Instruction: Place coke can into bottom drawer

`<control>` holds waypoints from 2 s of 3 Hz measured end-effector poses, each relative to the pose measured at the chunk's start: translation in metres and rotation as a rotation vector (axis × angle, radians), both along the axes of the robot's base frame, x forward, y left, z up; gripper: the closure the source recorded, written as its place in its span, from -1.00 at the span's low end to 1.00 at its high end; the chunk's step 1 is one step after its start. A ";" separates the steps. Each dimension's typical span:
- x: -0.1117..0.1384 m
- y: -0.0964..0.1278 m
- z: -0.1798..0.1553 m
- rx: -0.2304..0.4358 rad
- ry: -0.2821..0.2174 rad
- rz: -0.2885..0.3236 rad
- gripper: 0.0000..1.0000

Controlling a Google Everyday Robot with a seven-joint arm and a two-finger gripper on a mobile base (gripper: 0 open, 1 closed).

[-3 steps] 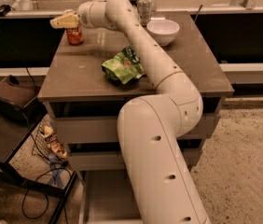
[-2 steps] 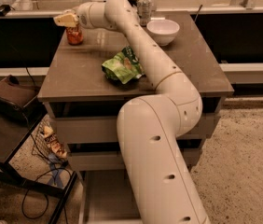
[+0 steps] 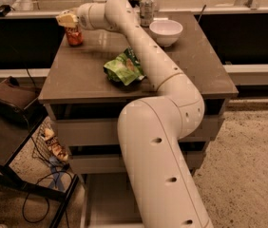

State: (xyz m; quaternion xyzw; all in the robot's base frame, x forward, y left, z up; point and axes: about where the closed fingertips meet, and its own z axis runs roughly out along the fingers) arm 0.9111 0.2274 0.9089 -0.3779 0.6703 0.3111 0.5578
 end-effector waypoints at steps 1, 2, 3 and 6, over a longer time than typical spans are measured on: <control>0.000 0.002 -0.001 0.000 0.002 0.002 1.00; -0.012 -0.021 0.040 0.012 -0.012 0.015 1.00; -0.029 -0.067 0.097 0.034 -0.031 -0.013 1.00; -0.235 -0.206 0.287 0.131 -0.113 -0.104 1.00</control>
Offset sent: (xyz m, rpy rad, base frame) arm -0.0201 -0.0685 0.1186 0.0347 -0.0405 0.0318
